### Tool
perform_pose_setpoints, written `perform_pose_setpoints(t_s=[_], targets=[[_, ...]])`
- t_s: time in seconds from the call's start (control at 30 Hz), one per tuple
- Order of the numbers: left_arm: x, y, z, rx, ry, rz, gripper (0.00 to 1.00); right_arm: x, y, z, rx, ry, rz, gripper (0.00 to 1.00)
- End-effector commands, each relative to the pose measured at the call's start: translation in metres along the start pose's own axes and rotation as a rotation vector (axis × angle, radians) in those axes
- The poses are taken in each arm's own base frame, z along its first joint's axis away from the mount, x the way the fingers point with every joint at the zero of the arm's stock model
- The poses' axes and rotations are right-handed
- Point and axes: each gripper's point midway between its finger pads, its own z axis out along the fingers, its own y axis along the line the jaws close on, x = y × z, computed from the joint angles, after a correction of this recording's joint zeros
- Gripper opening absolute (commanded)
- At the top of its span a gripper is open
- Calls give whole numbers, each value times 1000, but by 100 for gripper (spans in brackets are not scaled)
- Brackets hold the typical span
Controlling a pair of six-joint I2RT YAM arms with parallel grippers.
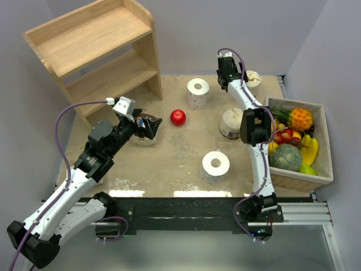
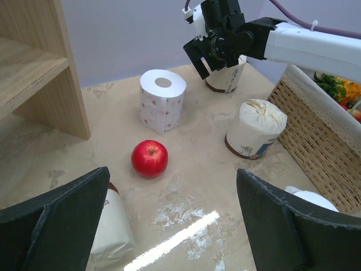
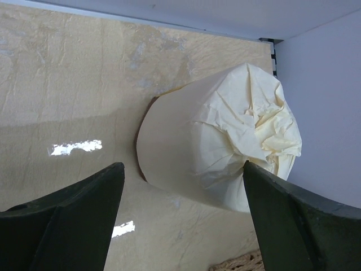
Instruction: Place and organize the paper towels onto the shelf
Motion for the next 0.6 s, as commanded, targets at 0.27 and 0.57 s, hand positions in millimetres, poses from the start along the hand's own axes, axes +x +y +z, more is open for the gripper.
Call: perform_pose_setpoints(t_s=[0.27,0.57], targets=[[-32,-10,0,35,-86,-5,100,-21,-39,12,84,-53,69,90],[-29,-10,2,37,-77,-5,100,-6,-24,24,22,-18,51,84]])
